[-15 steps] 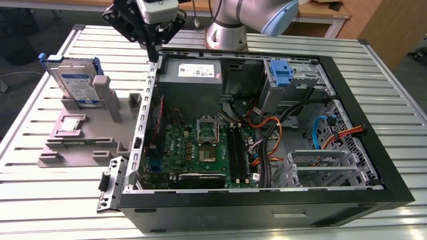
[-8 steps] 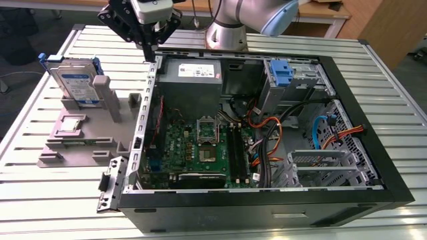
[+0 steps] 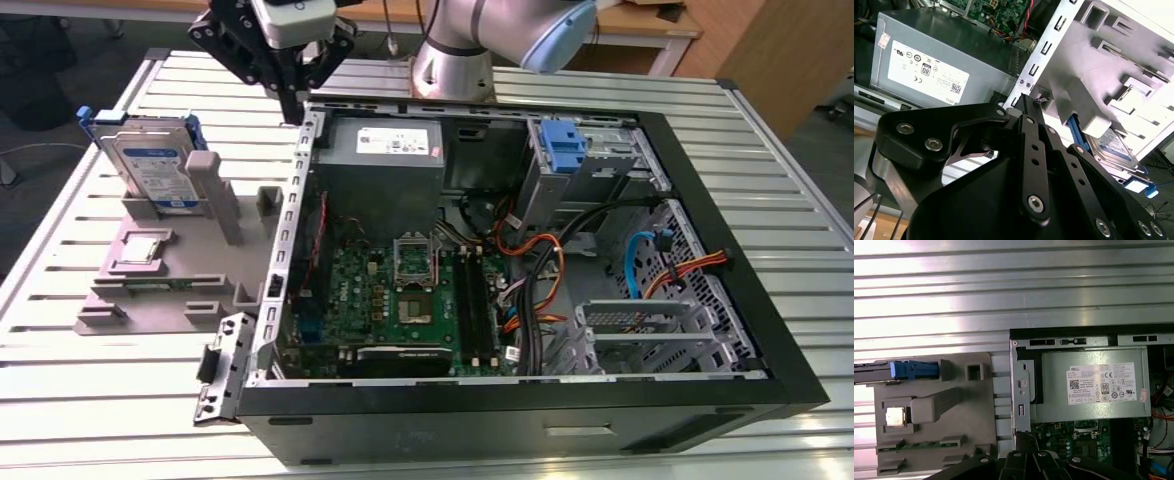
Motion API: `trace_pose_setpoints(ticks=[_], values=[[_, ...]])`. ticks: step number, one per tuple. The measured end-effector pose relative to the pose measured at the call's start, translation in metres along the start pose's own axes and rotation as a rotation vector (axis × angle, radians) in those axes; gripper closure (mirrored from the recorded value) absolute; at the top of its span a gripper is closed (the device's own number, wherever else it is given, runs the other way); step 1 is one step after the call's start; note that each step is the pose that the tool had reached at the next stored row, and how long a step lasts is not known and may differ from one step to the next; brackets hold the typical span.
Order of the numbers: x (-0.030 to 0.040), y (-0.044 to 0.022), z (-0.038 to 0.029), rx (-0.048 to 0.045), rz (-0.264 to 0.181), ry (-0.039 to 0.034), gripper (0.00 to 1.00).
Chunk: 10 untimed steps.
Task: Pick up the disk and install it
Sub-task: 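Reach for the disk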
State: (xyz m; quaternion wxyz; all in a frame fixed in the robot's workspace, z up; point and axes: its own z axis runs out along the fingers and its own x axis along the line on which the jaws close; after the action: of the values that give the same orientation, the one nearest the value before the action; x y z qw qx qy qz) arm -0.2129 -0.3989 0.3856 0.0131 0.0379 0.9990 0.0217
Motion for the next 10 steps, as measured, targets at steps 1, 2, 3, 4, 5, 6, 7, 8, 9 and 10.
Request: trace_pose_setpoints(ticks=[1,2,3,4,5,6,7,8,9,10], values=[[0.0007,-0.0001,0.0001,0.0000,0.000,0.0000,0.90],[0.0013,-0.0001,0.0002,0.0000,0.000,0.0000,0.90],[0.0020,-0.0002,0.0003,0.0000,0.000,0.0000,0.90],[0.0027,-0.0002,0.0003,0.0001,0.000,0.0001,0.90],[0.0038,-0.0003,0.0003,0.0001,0.000,0.0001,0.90],[0.0048,-0.0004,0.0003,0.0001,0.000,0.0001,0.90],[0.0059,-0.0005,0.0004,0.0000,0.000,0.0000,0.90],[0.0070,-0.0006,0.0004,0.0001,0.000,0.0001,0.90],[0.0080,-0.0006,0.0004,0.0001,0.000,0.0000,0.90],[0.0092,-0.0007,0.0005,0.0001,0.000,0.0001,0.90]])
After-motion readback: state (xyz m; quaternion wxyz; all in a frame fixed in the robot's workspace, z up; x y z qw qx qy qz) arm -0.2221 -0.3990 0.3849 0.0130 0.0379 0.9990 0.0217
